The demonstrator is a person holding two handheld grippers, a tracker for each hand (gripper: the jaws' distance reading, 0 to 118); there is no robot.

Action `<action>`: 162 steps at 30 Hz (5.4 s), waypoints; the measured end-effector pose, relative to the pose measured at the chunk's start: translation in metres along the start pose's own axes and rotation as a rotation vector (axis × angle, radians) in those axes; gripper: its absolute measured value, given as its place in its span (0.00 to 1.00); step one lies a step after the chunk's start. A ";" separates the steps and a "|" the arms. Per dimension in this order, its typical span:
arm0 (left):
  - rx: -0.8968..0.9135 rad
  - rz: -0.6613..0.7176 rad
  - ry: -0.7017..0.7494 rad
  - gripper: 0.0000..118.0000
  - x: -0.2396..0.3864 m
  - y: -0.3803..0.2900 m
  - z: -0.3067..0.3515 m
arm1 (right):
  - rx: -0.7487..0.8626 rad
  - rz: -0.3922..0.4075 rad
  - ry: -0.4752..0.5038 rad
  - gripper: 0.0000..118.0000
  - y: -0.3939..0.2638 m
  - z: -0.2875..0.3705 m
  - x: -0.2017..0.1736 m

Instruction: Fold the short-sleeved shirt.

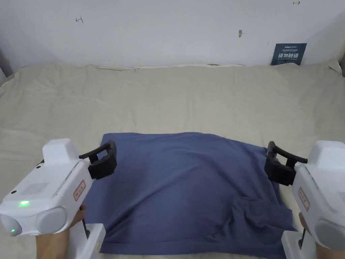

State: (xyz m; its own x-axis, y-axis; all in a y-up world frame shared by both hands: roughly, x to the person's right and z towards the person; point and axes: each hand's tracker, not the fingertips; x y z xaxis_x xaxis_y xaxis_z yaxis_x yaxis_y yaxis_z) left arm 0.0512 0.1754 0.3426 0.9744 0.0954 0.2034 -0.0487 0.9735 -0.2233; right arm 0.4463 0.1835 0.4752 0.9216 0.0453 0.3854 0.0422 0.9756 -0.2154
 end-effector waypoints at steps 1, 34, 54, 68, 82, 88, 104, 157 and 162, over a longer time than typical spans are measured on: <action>0.021 -0.012 -0.013 0.46 0.005 0.002 0.002 | 0.027 0.015 -0.006 0.69 0.003 0.004 -0.003; -0.711 -0.004 0.091 0.90 -0.099 -0.158 0.008 | -0.075 0.048 0.032 0.01 -0.026 -0.010 -0.003; -0.628 0.015 0.029 0.04 -0.068 -0.140 0.005 | -0.587 -0.021 0.015 0.97 -0.157 -0.017 0.057; -0.629 0.043 0.043 0.04 -0.077 -0.133 -0.003 | -0.600 -0.084 0.094 0.06 -0.173 -0.008 0.059; -0.539 -0.002 0.046 0.04 -0.062 -0.075 -0.106 | -0.451 0.008 0.080 0.06 -0.077 -0.101 0.038; -0.653 -0.056 0.067 0.04 -0.053 -0.085 -0.175 | -0.578 -0.010 0.052 0.06 -0.092 -0.177 0.028; -0.777 -0.057 0.123 0.05 -0.050 -0.117 -0.219 | -0.739 -0.114 -0.006 0.07 -0.158 -0.237 0.027; -0.738 0.002 0.145 0.89 -0.088 -0.116 -0.148 | -0.117 0.053 0.012 0.01 -0.026 -0.043 0.001; -0.850 -0.028 0.127 0.56 -0.081 -0.142 -0.159 | -0.183 0.054 -0.006 0.01 -0.041 -0.058 0.004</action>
State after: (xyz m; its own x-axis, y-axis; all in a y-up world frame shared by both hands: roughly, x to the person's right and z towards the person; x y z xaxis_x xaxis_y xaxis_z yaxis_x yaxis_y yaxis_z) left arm 0.0143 -0.0034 0.2057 0.9924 0.0005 0.1227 0.1071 0.4846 -0.8682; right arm 0.4708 0.1312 0.4332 0.9223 0.0984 0.3738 0.0623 0.9165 -0.3950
